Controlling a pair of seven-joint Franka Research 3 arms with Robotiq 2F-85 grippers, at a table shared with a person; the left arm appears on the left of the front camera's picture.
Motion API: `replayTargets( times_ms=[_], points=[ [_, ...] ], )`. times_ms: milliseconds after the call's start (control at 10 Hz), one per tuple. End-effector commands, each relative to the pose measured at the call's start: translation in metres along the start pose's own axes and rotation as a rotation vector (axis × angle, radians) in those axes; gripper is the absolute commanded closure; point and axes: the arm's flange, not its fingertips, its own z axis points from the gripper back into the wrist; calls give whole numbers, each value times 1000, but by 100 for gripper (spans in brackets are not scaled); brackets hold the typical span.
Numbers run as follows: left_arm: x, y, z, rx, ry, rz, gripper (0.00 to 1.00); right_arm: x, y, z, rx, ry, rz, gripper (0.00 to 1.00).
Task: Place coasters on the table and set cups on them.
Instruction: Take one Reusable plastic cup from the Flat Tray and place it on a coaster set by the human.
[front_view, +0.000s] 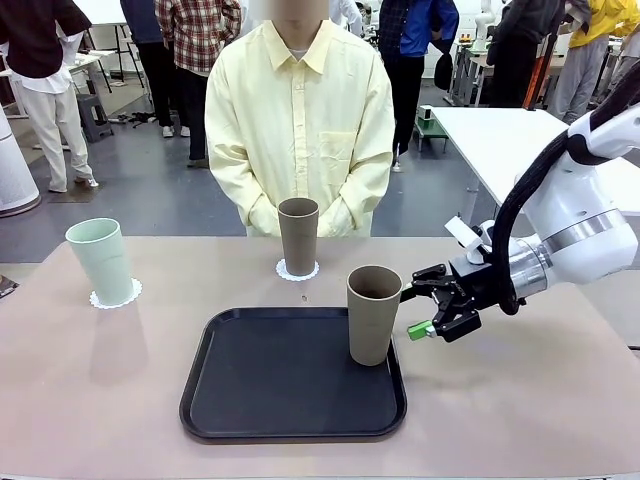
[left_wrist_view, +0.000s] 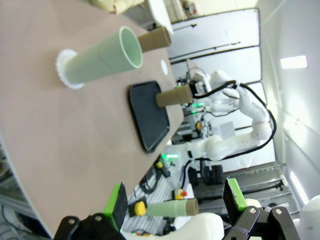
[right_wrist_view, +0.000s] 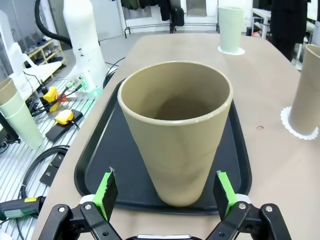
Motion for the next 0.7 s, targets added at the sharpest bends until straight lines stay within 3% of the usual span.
replayTargets(
  times_ms=[0,600],
  points=[
    [-1,-1,1,11,-2,14,0,-2,-6,-10,-8,-50,61,0],
    [-1,-1,1,11,-2,14,0,-5,-14,-26,3,-73,96,0]
  ],
)
